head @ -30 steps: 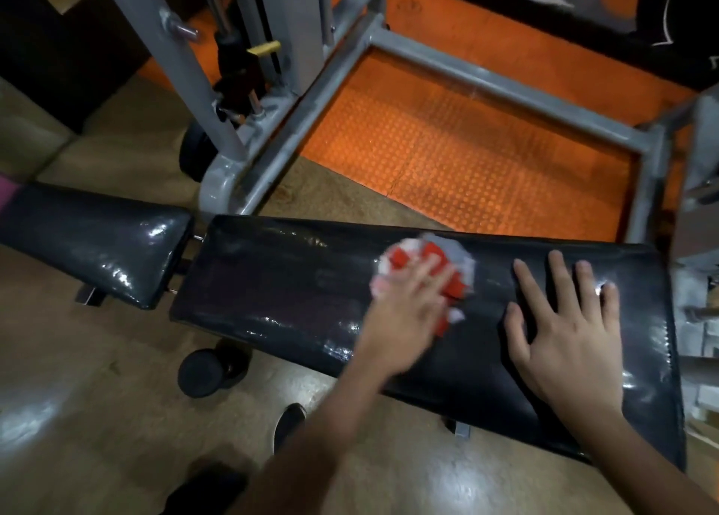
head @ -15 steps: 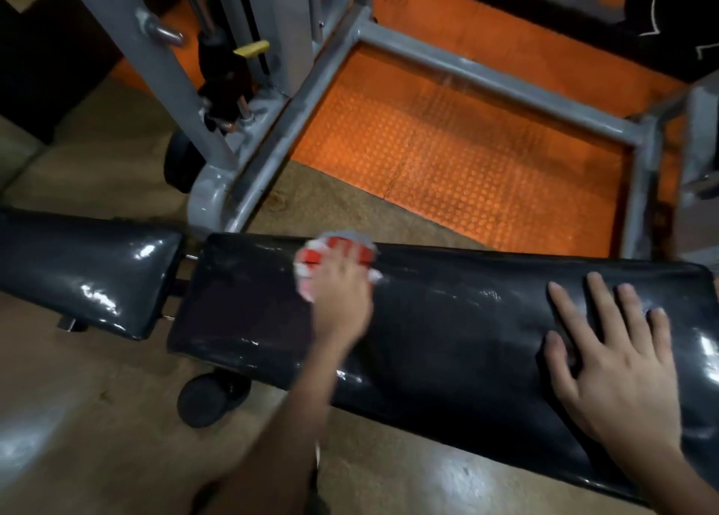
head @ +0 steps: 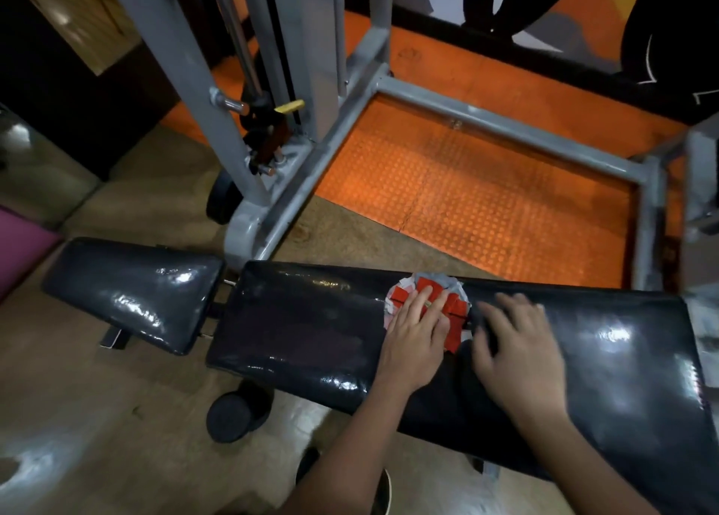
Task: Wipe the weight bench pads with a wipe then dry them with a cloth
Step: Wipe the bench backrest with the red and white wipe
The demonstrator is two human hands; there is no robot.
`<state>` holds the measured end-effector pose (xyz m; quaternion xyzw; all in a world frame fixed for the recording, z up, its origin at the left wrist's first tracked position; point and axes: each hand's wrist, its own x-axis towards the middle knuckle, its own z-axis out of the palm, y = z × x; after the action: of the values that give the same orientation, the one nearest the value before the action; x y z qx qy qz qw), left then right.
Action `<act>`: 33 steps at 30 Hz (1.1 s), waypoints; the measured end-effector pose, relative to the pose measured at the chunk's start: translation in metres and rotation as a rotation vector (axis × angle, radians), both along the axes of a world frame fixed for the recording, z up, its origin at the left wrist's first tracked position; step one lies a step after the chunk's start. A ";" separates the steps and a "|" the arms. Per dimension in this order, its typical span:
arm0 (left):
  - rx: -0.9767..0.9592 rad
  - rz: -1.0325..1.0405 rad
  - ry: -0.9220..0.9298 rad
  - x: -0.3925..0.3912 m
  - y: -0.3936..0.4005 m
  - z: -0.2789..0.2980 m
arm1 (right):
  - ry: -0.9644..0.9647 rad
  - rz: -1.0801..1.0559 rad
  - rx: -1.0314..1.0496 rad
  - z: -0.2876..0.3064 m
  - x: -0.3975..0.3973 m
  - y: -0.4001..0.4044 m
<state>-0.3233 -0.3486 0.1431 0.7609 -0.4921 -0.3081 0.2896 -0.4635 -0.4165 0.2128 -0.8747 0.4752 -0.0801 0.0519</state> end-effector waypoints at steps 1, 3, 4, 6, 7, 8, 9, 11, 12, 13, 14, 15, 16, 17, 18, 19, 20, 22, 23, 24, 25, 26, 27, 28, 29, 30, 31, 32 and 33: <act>-0.004 0.015 -0.001 0.003 0.000 -0.001 | 0.022 0.035 0.020 -0.006 0.012 0.002; -0.019 0.051 -0.009 0.008 0.000 -0.007 | 0.066 0.058 0.036 -0.017 0.030 0.004; -0.034 0.074 -0.027 0.009 0.000 -0.010 | 0.084 0.048 0.040 -0.023 0.036 0.002; -0.057 0.120 -0.072 0.009 -0.001 -0.016 | 0.123 0.025 0.045 -0.036 0.043 0.000; -0.062 0.146 -0.078 0.008 -0.002 -0.017 | 0.151 0.019 0.044 -0.043 0.043 -0.001; -0.066 0.170 -0.082 0.007 -0.003 -0.018 | 0.179 0.018 0.036 -0.048 0.043 -0.001; -0.078 0.185 -0.096 0.007 -0.004 -0.020 | 0.205 0.024 0.017 -0.053 0.042 -0.001; -0.102 0.175 -0.142 0.009 -0.006 -0.024 | 0.237 0.040 -0.004 -0.057 0.043 0.000; -0.103 0.158 -0.155 0.011 -0.006 -0.025 | 0.243 0.040 -0.005 -0.056 0.044 -0.001; -0.098 0.141 -0.153 0.014 -0.007 -0.026 | 0.246 0.034 -0.002 -0.055 0.044 -0.001; -0.098 0.135 -0.143 0.016 -0.009 -0.026 | 0.245 0.029 0.002 -0.054 0.044 -0.001; -0.096 0.143 -0.130 0.019 -0.011 -0.026 | 0.242 0.028 0.007 -0.053 0.045 -0.001; -0.098 0.155 -0.119 0.022 -0.014 -0.025 | 0.239 0.029 0.014 -0.053 0.046 -0.002; -0.109 0.162 -0.106 0.023 -0.017 -0.025 | 0.240 0.028 0.020 -0.052 0.046 -0.002; -0.127 0.164 -0.096 0.024 -0.020 -0.026 | 0.244 0.030 0.024 -0.052 0.045 -0.002; -0.145 0.165 -0.086 0.023 -0.021 -0.027 | 0.246 0.032 0.022 -0.051 0.044 -0.002; -0.159 0.167 -0.085 0.022 -0.022 -0.029 | 0.247 0.031 0.017 -0.052 0.044 -0.001; -0.162 0.161 -0.107 0.020 -0.022 -0.030 | 0.253 0.029 0.010 -0.052 0.045 -0.002; -0.150 0.150 -0.121 0.020 -0.022 -0.029 | 0.255 0.027 0.007 -0.052 0.045 -0.002; -0.140 0.133 -0.133 0.021 -0.020 -0.029 | 0.253 0.027 0.002 -0.052 0.045 -0.002; -0.135 0.117 -0.142 0.022 -0.019 -0.029 | 0.248 0.029 0.000 -0.053 0.045 -0.001; -0.133 0.100 -0.154 0.024 -0.019 -0.030 | 0.242 0.028 -0.002 -0.053 0.046 -0.001; -0.128 0.085 -0.157 0.028 -0.019 -0.031 | 0.240 0.024 -0.004 -0.053 0.045 -0.001; -0.117 0.076 -0.157 0.033 -0.020 -0.034 | 0.244 0.024 -0.008 -0.054 0.045 -0.001; -0.102 0.067 -0.151 0.040 -0.019 -0.037 | 0.249 0.027 -0.013 -0.055 0.045 -0.002; -0.084 0.062 -0.148 0.051 -0.016 -0.044 | 0.253 0.028 -0.017 -0.056 0.045 -0.002; -0.070 0.063 -0.152 0.064 -0.015 -0.052 | 0.253 0.022 -0.021 -0.056 0.045 -0.002; -0.068 0.072 -0.172 0.081 -0.013 -0.064 | 0.254 0.014 -0.026 -0.058 0.045 -0.002; -0.065 0.088 -0.195 0.100 -0.010 -0.077 | 0.256 0.008 -0.034 -0.060 0.046 -0.001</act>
<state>-0.2230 -0.3582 0.0657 0.7983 -0.4938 -0.2036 0.2783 -0.4172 -0.4178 0.1532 -0.8805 0.4729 0.0242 -0.0237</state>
